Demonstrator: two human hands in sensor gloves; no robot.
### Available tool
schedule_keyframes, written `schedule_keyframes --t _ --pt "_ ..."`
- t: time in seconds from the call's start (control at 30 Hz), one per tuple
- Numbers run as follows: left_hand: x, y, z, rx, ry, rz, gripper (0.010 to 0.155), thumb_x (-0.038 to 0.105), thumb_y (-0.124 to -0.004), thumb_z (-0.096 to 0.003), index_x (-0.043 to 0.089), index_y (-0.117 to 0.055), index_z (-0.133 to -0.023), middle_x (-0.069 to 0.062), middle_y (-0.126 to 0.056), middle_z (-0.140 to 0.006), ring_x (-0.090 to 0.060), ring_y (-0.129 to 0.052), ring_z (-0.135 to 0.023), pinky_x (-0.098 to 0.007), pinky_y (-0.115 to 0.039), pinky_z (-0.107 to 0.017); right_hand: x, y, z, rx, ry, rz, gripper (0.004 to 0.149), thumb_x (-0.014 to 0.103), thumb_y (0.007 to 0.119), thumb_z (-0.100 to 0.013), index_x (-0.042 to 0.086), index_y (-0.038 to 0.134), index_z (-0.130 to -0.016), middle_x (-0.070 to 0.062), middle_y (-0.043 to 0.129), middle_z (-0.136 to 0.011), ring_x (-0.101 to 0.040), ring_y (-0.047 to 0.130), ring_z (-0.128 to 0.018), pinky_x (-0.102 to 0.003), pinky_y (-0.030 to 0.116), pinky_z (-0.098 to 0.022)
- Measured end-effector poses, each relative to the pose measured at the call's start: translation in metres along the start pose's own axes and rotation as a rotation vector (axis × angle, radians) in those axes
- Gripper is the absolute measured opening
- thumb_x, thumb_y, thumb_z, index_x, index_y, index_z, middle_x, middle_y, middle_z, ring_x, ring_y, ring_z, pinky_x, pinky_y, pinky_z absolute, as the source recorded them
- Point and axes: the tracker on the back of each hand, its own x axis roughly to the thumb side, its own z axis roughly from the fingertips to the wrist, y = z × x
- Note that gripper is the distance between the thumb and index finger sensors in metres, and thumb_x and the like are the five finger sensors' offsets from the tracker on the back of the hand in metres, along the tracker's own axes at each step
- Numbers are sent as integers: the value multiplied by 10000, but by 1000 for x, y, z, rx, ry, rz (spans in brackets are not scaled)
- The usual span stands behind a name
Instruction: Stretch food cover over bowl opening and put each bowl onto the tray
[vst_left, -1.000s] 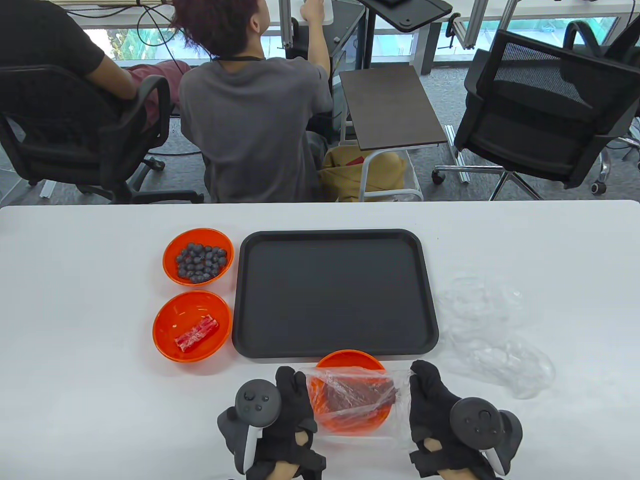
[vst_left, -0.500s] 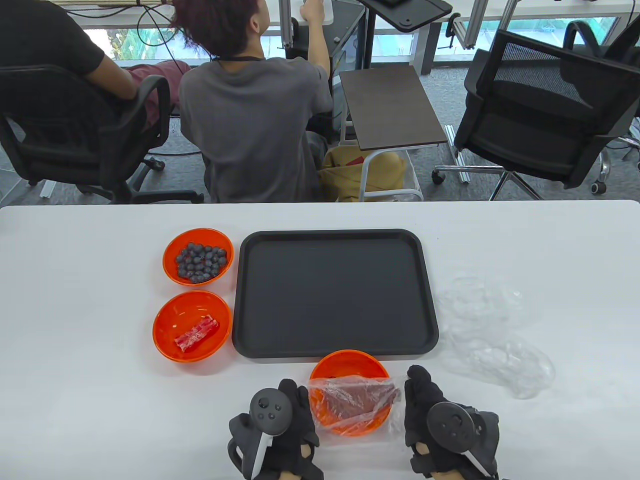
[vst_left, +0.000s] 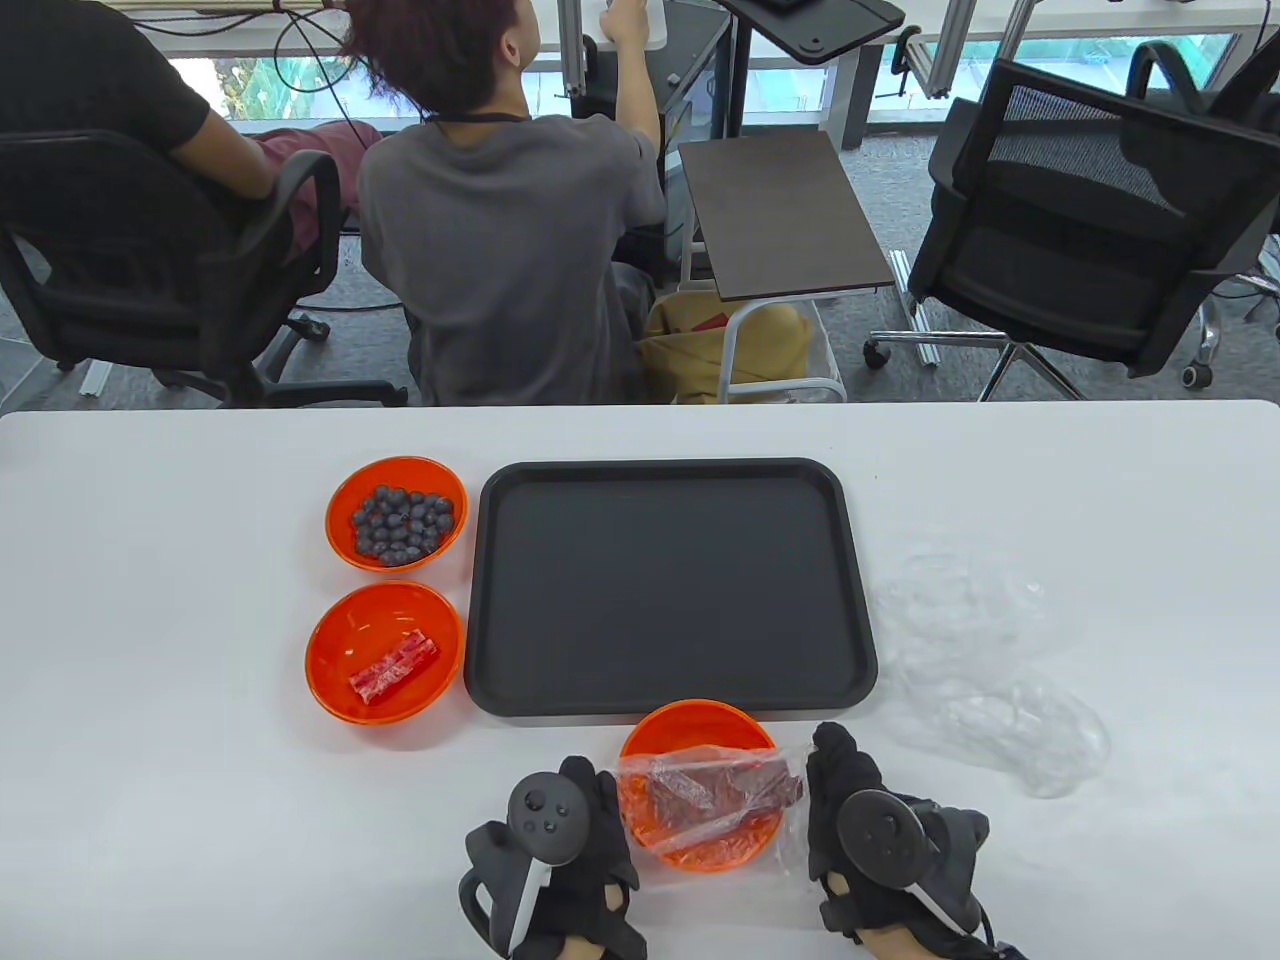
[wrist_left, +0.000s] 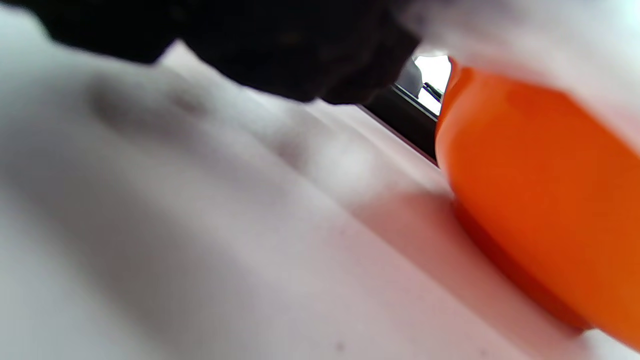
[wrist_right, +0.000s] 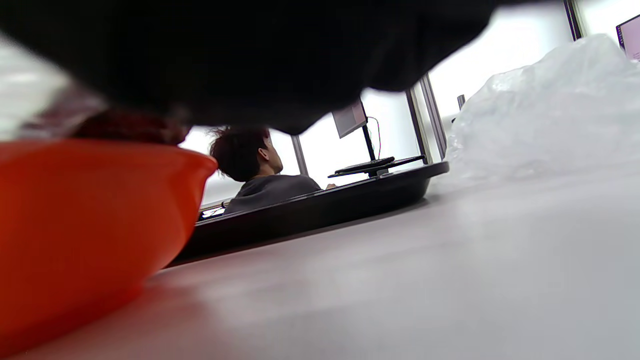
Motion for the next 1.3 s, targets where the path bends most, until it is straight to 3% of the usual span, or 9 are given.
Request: schedule_keyframes --t 0.53,1.0,1.3 --pt "0 0 -10 -24 6 15 505 536 -642 -533 252 -678 -950 95 -979 -419 -126 -994 -89 -319 -937 -84 -3 7 -18 58 -20 -46 474 316 727 -509 108 716 -935 -58 998 -591 -57 984 16 -215 888 121" --pt "4 -1 -15 -35 7 -2 502 543 -637 -534 270 -675 -954 103 -978 -432 -122 -1000 -107 -315 -943 -102 -17 17 -36 184 -52 -232 462 315 753 -506 194 739 -951 -48 1016 -704 -77 990 -37 -249 896 66" --pt "8 -1 -16 -9 -13 -50 504 529 -633 -537 252 -668 -957 94 -977 -440 -130 -1002 -111 -324 -943 -106 -17 25 -46 294 -45 -229 469 348 734 -499 287 695 -963 50 985 -799 -43 995 -81 -234 914 13"
